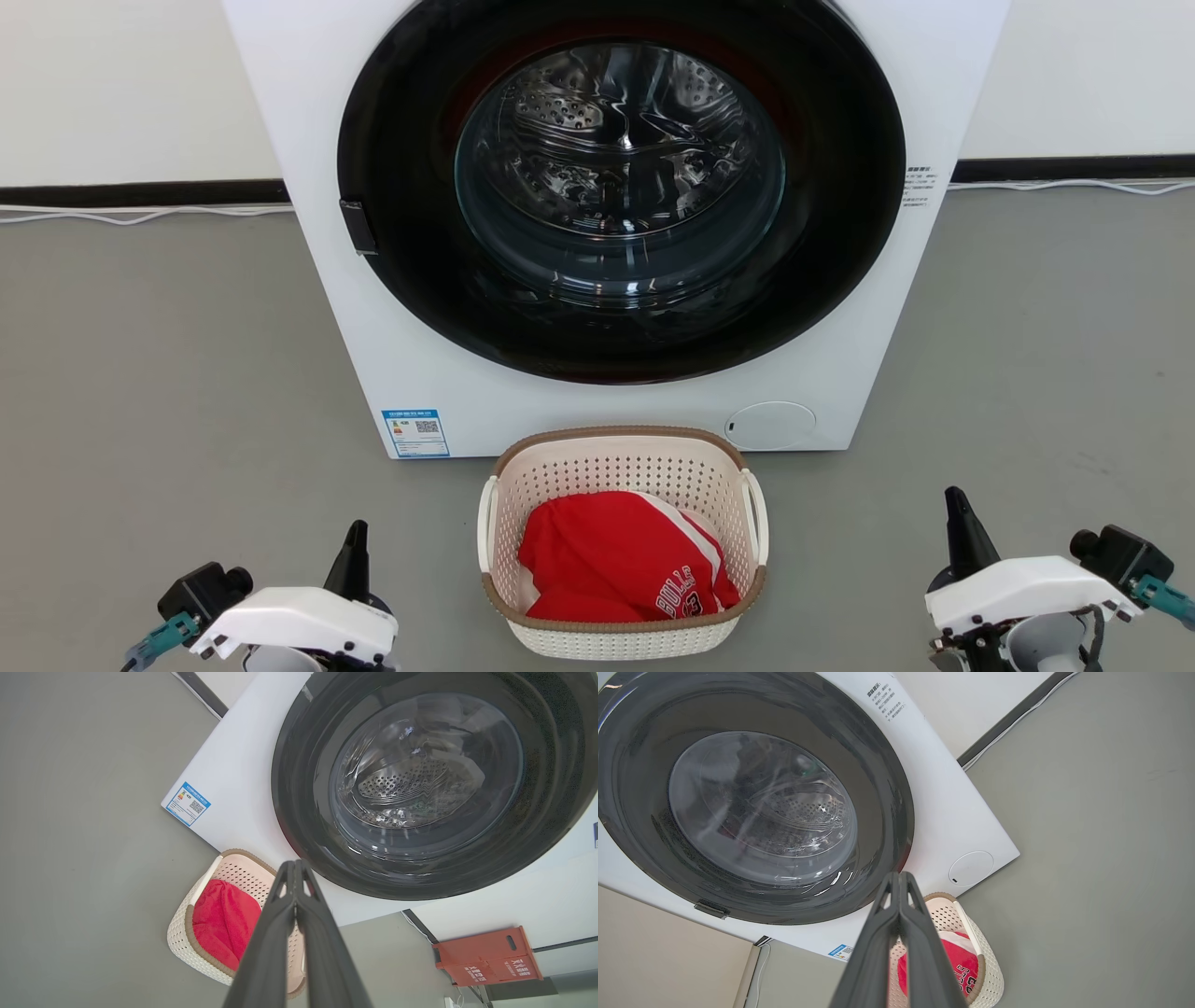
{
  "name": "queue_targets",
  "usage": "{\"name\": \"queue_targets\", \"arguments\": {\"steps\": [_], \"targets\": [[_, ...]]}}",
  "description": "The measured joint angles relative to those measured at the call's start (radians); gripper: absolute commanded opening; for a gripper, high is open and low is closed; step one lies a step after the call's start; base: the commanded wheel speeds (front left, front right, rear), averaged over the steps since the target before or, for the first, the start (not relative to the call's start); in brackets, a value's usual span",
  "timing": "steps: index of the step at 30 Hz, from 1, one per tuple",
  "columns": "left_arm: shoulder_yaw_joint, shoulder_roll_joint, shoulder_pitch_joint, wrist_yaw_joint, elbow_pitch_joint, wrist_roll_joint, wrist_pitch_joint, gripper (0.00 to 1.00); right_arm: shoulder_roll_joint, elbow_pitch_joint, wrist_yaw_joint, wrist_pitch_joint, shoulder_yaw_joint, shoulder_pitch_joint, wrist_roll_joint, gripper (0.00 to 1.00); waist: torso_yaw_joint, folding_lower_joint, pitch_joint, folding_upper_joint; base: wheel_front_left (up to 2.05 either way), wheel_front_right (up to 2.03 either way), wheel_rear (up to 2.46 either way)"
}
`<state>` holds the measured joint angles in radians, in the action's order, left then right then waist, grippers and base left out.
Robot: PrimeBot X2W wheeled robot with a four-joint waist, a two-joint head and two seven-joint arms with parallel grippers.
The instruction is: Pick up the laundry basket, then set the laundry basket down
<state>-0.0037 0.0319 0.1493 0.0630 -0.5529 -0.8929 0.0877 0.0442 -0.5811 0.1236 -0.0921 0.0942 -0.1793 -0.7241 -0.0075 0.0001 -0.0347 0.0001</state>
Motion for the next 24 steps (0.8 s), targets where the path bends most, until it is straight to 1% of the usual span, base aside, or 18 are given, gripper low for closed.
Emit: {"name": "queue_targets", "arguments": {"steps": [24], "targets": [[0.031,0.001,-0.020,0.021,0.095,-0.244,-0.067,0.00,0.000,0.107,0.000,0.072,0.009,0.037,-0.303,0.00,0.003,0.0000,0.013,0.0000,0.00,0.00,0.00]]}}
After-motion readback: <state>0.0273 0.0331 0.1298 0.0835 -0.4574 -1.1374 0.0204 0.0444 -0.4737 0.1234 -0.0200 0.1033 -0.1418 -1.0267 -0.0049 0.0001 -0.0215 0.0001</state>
